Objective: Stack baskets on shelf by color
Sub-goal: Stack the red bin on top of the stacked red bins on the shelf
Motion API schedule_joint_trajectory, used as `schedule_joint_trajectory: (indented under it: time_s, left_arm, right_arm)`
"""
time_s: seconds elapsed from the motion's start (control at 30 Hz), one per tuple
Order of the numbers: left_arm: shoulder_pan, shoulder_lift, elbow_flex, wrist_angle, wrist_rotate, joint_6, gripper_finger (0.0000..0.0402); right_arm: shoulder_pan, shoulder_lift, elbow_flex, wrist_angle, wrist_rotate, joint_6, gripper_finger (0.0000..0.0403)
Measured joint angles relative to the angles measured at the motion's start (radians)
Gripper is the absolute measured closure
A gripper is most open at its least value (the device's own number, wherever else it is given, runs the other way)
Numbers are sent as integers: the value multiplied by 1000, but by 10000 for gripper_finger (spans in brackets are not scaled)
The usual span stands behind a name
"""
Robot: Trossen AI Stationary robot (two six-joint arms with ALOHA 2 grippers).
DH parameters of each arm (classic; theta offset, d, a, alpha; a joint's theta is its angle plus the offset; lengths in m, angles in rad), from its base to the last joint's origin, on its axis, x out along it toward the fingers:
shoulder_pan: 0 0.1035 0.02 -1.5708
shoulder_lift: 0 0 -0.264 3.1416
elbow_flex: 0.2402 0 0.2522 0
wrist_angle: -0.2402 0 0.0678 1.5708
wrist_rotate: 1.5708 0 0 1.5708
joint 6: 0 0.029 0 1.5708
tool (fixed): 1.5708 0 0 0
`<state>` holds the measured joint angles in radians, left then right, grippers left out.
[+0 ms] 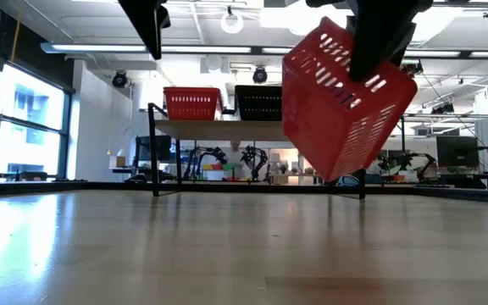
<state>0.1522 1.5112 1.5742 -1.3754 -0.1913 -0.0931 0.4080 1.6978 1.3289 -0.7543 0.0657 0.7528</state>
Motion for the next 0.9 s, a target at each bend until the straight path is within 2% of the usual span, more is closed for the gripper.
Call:
schedule_joint_trajectory:
  time_s: [0.27,0.43,0.7,0.9]
  left_arm:
    - [-4,0,0,8,-7,-1,241]
    - [-4,0,0,14,-7,-63,241]
    - [-4,0,0,39,-5,-196,241]
    - [-11,0,0,57,-2,-242,241]
  right_arm:
    - [-5,0,0,-177,38,-136,403]
    - [-5,0,0,-270,39,-257,403]
    - [-11,8,-1,-313,65,-356,403]
    - [-32,73,-1,-372,56,-391,403]
